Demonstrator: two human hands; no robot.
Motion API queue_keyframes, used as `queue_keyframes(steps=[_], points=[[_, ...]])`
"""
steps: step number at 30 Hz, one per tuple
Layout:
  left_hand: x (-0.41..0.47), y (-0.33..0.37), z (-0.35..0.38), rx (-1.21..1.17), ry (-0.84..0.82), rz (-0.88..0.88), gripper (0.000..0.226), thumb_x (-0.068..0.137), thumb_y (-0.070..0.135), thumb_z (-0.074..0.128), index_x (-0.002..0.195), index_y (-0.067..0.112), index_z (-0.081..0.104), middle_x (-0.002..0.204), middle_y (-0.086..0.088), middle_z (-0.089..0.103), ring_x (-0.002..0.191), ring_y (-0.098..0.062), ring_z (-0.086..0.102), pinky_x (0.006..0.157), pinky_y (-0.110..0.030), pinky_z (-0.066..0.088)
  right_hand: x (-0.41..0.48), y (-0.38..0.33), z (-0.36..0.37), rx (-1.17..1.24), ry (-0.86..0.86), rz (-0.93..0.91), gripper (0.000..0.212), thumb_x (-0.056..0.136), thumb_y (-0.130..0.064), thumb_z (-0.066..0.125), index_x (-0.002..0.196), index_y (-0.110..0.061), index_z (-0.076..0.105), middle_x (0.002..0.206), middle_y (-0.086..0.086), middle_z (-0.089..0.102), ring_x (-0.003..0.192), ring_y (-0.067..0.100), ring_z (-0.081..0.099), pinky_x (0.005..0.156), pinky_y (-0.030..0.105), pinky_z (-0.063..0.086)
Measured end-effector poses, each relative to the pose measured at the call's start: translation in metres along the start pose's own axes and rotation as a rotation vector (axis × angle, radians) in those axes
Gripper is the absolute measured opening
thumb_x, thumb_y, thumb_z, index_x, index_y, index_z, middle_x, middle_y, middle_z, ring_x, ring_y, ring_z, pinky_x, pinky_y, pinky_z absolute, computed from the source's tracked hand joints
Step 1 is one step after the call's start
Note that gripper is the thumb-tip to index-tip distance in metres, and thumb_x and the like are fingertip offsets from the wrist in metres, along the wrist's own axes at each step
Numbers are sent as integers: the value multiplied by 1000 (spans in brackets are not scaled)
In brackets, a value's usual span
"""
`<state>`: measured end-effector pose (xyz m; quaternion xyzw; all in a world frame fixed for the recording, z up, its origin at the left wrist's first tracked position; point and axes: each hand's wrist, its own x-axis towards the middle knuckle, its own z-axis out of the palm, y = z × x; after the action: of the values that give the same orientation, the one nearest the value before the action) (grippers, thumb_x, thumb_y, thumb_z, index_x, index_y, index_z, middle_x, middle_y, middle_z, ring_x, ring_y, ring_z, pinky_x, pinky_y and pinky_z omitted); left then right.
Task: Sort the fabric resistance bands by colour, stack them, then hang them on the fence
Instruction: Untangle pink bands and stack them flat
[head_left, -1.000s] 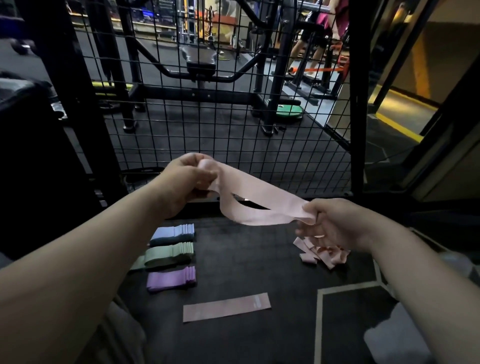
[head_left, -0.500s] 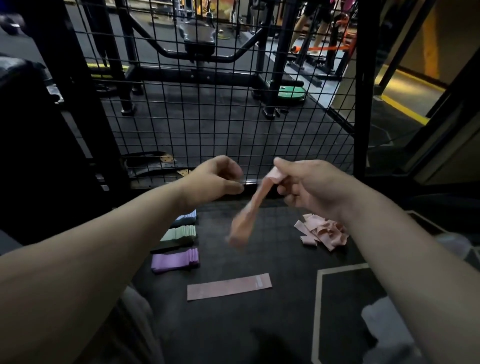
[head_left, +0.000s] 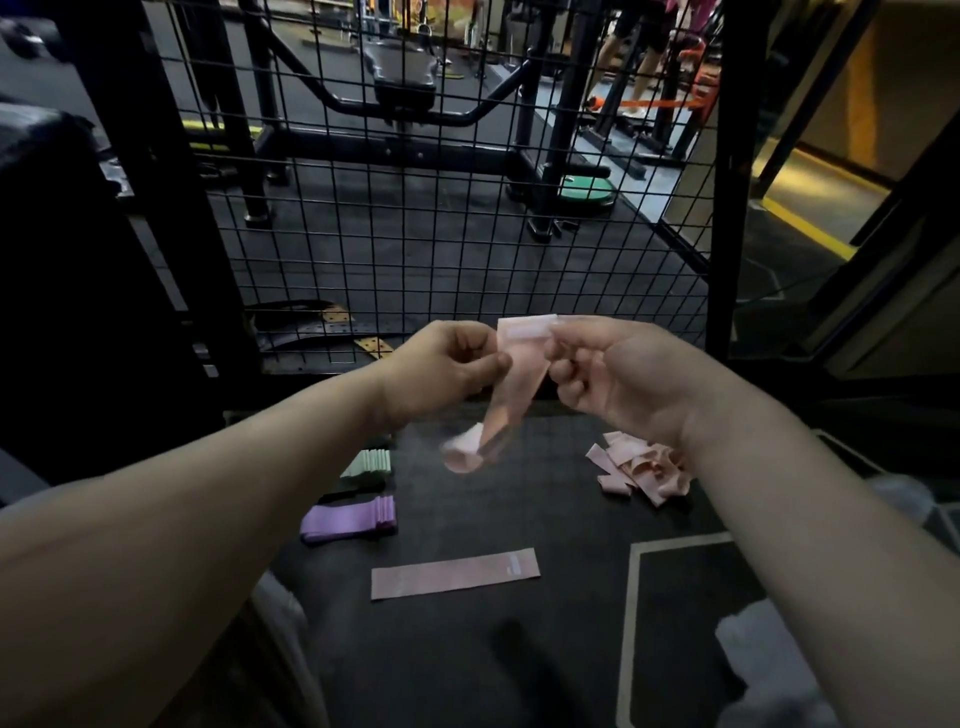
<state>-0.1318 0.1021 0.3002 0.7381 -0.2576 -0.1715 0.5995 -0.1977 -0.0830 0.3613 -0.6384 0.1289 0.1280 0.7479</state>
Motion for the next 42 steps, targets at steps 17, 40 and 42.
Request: queue_keyframes(steps=[17, 40, 42], points=[[3, 4, -4, -244, -27, -129, 14, 98, 5, 53, 92, 3, 66, 84, -14, 66, 76, -22, 62, 72, -29, 55, 1, 28, -1, -516, 237, -354, 15, 83, -21, 78, 91, -13, 68, 81, -4, 70, 69, 0, 62, 63, 15, 48], [4, 10, -6, -233, 195, -82, 18, 93, 6, 59, 83, 17, 49, 81, -9, 59, 63, -20, 57, 59, -31, 45, -10, 11, 14, -94, 200, -435, 21, 95, -4, 61, 114, -11, 66, 104, 3, 74, 94, 15, 73, 80, 32, 60], [3, 11, -8, -224, 170, -106, 9, 94, 11, 58, 86, 14, 56, 74, -7, 59, 58, -20, 51, 54, -29, 40, -10, 12, 13, -91, 209, -443, 25, 95, -3, 60, 119, -9, 64, 108, 4, 73, 97, 16, 72, 80, 31, 60]])
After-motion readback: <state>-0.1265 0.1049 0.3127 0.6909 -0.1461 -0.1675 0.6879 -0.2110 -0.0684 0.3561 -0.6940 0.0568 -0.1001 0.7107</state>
